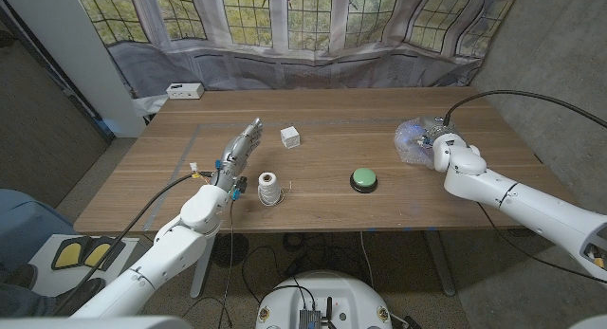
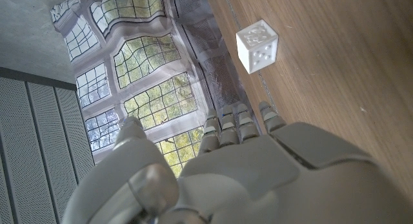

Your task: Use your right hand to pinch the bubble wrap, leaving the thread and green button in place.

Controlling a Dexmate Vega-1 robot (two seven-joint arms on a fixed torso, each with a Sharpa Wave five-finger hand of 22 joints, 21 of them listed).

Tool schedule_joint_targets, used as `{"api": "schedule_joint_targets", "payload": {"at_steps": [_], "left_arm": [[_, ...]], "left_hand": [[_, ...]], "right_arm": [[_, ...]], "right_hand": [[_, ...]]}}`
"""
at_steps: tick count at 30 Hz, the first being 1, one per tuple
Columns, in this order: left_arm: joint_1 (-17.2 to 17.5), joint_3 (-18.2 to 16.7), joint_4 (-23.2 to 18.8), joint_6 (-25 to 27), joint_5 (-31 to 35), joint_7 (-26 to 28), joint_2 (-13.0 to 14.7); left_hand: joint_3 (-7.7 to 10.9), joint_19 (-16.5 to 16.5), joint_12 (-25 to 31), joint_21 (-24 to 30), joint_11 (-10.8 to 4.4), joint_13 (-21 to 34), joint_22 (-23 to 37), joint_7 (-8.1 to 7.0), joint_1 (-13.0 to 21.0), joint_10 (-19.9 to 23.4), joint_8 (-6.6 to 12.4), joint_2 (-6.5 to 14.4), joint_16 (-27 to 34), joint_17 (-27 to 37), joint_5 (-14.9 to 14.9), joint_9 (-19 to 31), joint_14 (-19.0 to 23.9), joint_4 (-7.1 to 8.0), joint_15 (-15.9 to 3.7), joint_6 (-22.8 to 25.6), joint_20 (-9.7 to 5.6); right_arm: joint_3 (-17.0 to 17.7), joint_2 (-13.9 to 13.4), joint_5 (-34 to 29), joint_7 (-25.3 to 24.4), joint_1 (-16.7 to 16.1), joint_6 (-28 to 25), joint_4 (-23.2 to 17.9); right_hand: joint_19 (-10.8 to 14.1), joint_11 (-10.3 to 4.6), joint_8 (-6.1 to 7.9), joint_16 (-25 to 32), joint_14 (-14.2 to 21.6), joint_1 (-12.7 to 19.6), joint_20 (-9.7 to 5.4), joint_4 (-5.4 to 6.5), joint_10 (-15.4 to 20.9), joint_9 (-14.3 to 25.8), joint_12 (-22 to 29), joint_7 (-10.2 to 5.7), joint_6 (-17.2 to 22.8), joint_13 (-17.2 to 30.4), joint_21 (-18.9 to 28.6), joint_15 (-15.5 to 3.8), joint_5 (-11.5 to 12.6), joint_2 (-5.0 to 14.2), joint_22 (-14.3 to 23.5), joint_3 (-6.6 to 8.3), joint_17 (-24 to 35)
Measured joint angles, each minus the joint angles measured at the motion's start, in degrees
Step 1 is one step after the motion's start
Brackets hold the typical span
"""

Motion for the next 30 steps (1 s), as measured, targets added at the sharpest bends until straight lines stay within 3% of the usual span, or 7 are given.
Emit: {"api": "schedule_joint_targets", "payload": {"at_steps": [5, 10, 18, 30], "left_arm": [[-0.1, 0.1, 0.1, 0.0, 0.0, -0.1, -0.1], [-0.2, 0.1, 0.3, 0.0, 0.0, -0.2, -0.1], [-0.2, 0.2, 0.5, 0.0, -0.2, -0.2, -0.1], [-0.4, 0.1, 1.0, -0.3, -0.5, -1.0, -0.1]], "left_hand": [[0.00, 0.0, 0.0, 0.0, 0.00, 0.0, 0.0, 0.00, 0.0, 0.0, 0.00, 0.0, 0.0, 0.0, 0.0, 0.0, 0.0, 0.00, 0.00, 0.0, 0.00], [0.00, 0.0, 0.0, 0.0, 0.00, 0.0, 0.0, 0.00, 0.0, 0.0, 0.00, 0.0, 0.0, 0.0, 0.0, 0.0, 0.0, 0.00, 0.00, 0.0, 0.00], [0.00, 0.0, 0.0, 0.0, 0.00, 0.0, 0.0, 0.00, 0.0, 0.0, 0.00, 0.0, 0.0, 0.0, 0.0, 0.0, 0.0, 0.00, 0.00, 0.0, 0.00], [0.00, 0.0, 0.0, 0.0, 0.00, 0.0, 0.0, 0.00, 0.0, 0.0, 0.00, 0.0, 0.0, 0.0, 0.0, 0.0, 0.0, 0.00, 0.00, 0.0, 0.00]], "right_arm": [[-0.3, -0.2, -0.6, 0.1, 0.0, -0.4, -0.3], [-0.4, -0.4, -1.4, 0.6, -0.2, -1.1, -0.8], [0.6, -1.1, -1.6, 0.9, -1.2, -1.6, -2.4], [3.2, -2.1, -0.6, -1.7, -3.9, -1.7, -6.3]], "right_hand": [[-5.5, 0.11, 0.00, 0.0, -5.7, -3.9, -0.08, 0.86, -5.0, -0.3, -0.4, -0.94, -3.4, -1.1, -4.3, 0.79, 0.3, -0.24, 0.0, -1.31, -1.9], [-7.9, 0.09, 0.00, 0.0, -8.2, -5.8, -0.25, 1.33, -7.6, -0.3, -0.4, -1.65, -5.5, -1.6, -6.4, 0.95, 0.3, -0.11, 0.0, -1.79, -2.9], [-9.2, 0.28, 0.00, 0.2, -9.6, -8.0, -0.14, 1.98, -9.2, -0.3, -0.4, -1.75, -7.2, -2.0, -7.6, 0.93, 0.3, 0.46, 0.0, -2.44, -3.4], [-9.2, 0.48, -0.22, 0.5, -10.4, -9.2, -0.15, 2.35, -10.2, -0.5, -0.4, -1.50, -9.8, -2.3, -8.4, 1.22, 0.3, 1.19, 0.0, -2.81, -3.9]]}}
